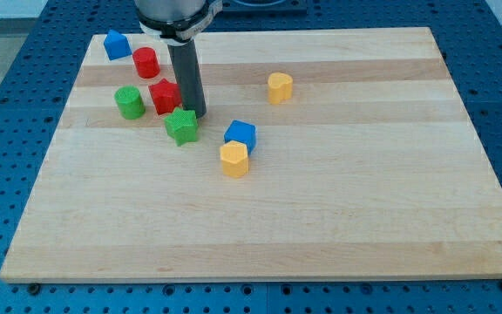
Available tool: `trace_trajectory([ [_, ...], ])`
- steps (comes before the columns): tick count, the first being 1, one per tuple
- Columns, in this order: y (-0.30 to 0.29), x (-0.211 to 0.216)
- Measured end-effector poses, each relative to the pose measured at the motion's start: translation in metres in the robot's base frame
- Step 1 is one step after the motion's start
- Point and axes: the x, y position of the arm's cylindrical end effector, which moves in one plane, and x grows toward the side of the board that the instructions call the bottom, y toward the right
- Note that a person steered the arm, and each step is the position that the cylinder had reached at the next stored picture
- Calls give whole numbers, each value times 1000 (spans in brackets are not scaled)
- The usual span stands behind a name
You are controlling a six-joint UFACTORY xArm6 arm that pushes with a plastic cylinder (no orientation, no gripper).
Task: Separate green star from red star
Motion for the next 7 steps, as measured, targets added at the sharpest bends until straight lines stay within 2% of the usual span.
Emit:
trace_trajectory([
  [1,-26,0],
  [3,-81,45],
  [4,-112,41],
  [5,-169,40],
  [6,-196,56],
  [7,-160,60],
])
